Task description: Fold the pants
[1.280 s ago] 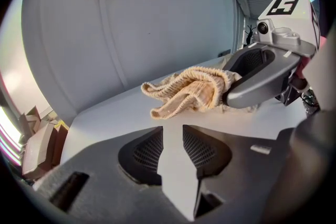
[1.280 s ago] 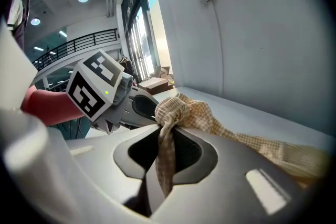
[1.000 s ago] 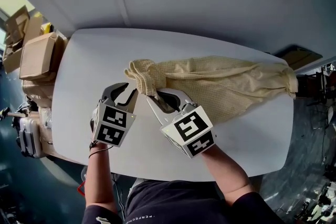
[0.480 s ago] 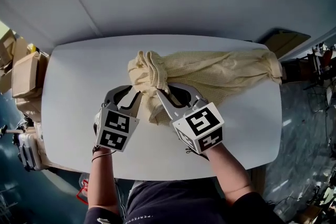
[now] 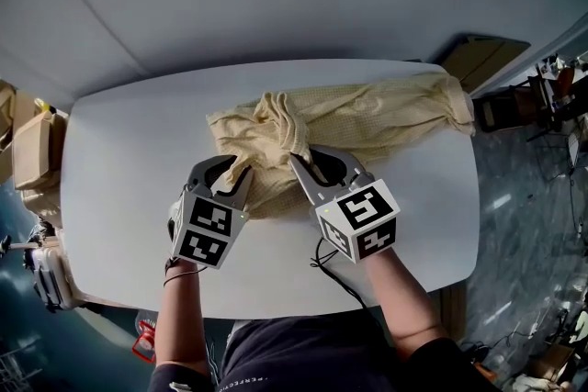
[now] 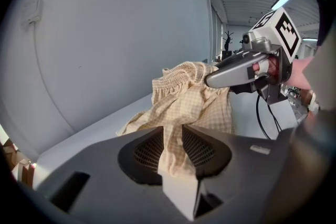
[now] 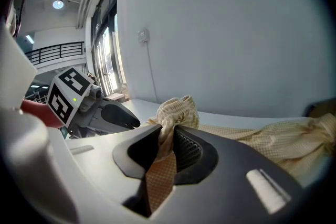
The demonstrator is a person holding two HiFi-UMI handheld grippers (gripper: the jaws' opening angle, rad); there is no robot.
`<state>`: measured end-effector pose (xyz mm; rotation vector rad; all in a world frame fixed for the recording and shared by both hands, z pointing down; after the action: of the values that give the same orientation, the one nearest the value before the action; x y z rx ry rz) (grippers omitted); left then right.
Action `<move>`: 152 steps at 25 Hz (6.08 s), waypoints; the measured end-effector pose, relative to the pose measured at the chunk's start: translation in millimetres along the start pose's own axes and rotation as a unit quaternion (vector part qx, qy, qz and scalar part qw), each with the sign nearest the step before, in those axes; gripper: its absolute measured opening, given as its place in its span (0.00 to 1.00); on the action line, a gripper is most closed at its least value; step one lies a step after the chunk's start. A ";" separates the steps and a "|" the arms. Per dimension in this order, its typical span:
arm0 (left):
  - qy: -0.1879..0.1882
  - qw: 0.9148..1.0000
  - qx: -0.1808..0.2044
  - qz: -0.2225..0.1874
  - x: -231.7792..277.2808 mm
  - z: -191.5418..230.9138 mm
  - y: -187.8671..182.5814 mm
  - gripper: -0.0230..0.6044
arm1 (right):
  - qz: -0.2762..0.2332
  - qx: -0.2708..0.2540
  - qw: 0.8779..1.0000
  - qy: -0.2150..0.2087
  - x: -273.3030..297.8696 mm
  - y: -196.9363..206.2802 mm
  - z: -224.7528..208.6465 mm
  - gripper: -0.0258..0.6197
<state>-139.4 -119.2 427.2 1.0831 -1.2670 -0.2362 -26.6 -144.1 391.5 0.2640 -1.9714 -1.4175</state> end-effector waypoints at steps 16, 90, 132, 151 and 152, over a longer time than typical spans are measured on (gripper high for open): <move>0.034 0.999 0.013 0.027 36.4 -28.8 -2.0 0.22 | 0.072 0.053 0.994 0.061 -21.2 63.8 -56.7 0.30; 0.039 0.999 0.003 -0.013 -2.2 -67.7 -19.3 0.18 | -0.016 -0.017 0.999 0.032 -49.5 -27.3 -29.4 0.15; 0.085 0.996 0.037 0.000 56.6 -146.3 -62.1 0.18 | -0.042 0.045 0.973 0.221 -154.1 31.2 -198.0 0.28; 0.041 0.999 -0.009 0.008 -4.3 -79.7 -7.8 0.18 | 0.152 -0.136 0.968 0.148 -49.9 88.1 -94.7 0.39; 0.040 0.999 -0.010 0.009 -5.6 -78.1 -5.9 0.18 | 0.158 -0.136 0.966 0.151 -47.6 90.4 -96.6 0.39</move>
<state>-72.8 -77.7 426.2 1.0536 -1.1991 -0.1897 89.6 -157.4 469.6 0.0346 -1.4763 -1.3301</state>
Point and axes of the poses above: the fingertips, and each gripper's own axes: x forward along the fingers, z to its left, y out of its underside, the point moved 3 cm from there along -x, backward along the fingers, and after that the axes turned 2 degrees about -z, right-handed, at the moved point
